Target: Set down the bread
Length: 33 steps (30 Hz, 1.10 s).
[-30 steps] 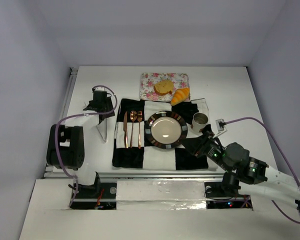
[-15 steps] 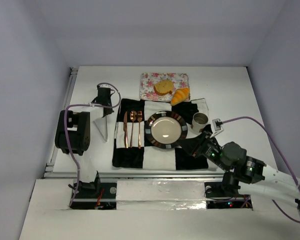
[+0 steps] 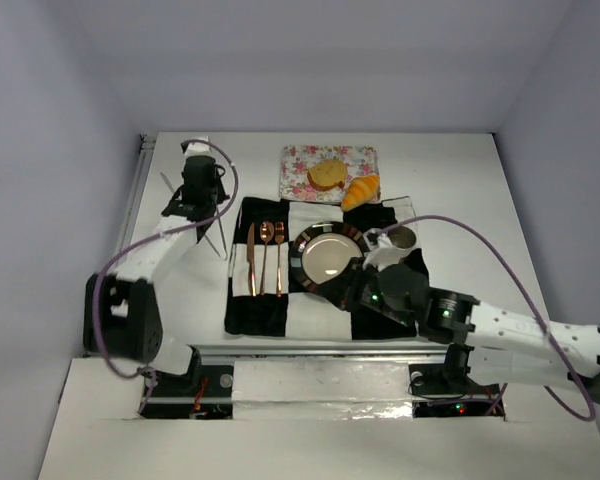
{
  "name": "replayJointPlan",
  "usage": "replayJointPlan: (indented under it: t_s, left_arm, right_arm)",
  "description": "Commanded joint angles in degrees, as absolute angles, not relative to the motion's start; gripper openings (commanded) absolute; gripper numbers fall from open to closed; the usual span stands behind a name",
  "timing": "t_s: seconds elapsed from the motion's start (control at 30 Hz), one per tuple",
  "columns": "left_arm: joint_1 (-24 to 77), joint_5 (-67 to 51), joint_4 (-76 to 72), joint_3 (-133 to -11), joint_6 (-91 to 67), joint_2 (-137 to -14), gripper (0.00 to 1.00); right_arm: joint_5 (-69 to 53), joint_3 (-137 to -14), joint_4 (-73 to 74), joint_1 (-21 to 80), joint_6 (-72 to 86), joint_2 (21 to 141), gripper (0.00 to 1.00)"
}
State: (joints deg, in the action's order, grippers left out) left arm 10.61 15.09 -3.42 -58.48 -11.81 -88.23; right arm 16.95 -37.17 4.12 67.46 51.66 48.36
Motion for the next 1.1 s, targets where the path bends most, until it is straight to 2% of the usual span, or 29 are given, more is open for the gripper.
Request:
replayJointPlan:
  t_s: [0.0, 0.03, 0.13, 0.27, 0.3, 0.37, 0.43, 0.47, 0.73, 0.83, 0.93, 1.07]
  left_arm:
    - [13.2, 13.6, -6.2, -58.3, -14.5, -75.7, 0.0]
    - [13.8, 12.9, -6.3, -57.8, -15.0, -73.1, 0.0]
    - [13.8, 5.3, -6.7, -54.8, -19.1, -62.7, 0.0]
    - [13.8, -9.8, -9.6, -49.0, -26.3, -50.0, 0.0]
    - [13.8, -15.3, -10.3, -48.2, -27.7, -48.4, 0.0]
    - [13.8, -19.9, -13.6, -45.8, -31.9, -43.7, 0.0]
    - [13.8, -26.9, -16.9, -44.1, -35.3, -41.1, 0.0]
    - [13.8, -28.9, -20.7, -42.5, -39.0, -39.3, 0.0]
    - [13.8, -42.4, -47.9, -33.1, -57.1, -35.9, 0.0]
    - [13.8, -43.5, -54.5, -30.9, -62.6, -36.3, 0.0]
    - [13.8, -43.1, -56.6, -29.4, -62.8, -35.7, 0.0]
    - [13.8, -42.7, -61.4, -26.7, -66.0, -35.1, 0.0]
  right_arm:
    - [14.2, -43.9, -1.5, 67.4, 51.0, 55.3, 0.08]
    - [13.5, -44.9, -2.5, 67.4, 50.6, 56.7, 0.0]
    - [11.1, -46.4, -10.5, 67.4, 49.5, 60.4, 0.0]
    - [14.7, -46.6, -21.8, 67.4, 48.4, 63.3, 0.03]
    - [15.5, -45.3, -24.2, 67.4, 48.3, 63.5, 0.27]
    - [14.9, -44.3, -29.4, 66.9, 48.3, 64.2, 0.63]
    - [12.0, -44.7, -30.8, 65.0, 48.1, 65.2, 0.94]
    - [10.7, -45.1, -32.1, 65.0, 47.6, 66.0, 0.98]
    - [-2.8, -50.4, -34.5, 63.8, 47.4, 75.6, 1.0]
    - [-8.2, -50.0, -38.4, 63.8, 48.6, 78.3, 1.0]
    - [-13.5, -48.4, -48.4, 63.8, 50.9, 80.0, 1.0]
    - [-14.7, -48.6, -51.1, 63.8, 52.6, 83.0, 0.97]
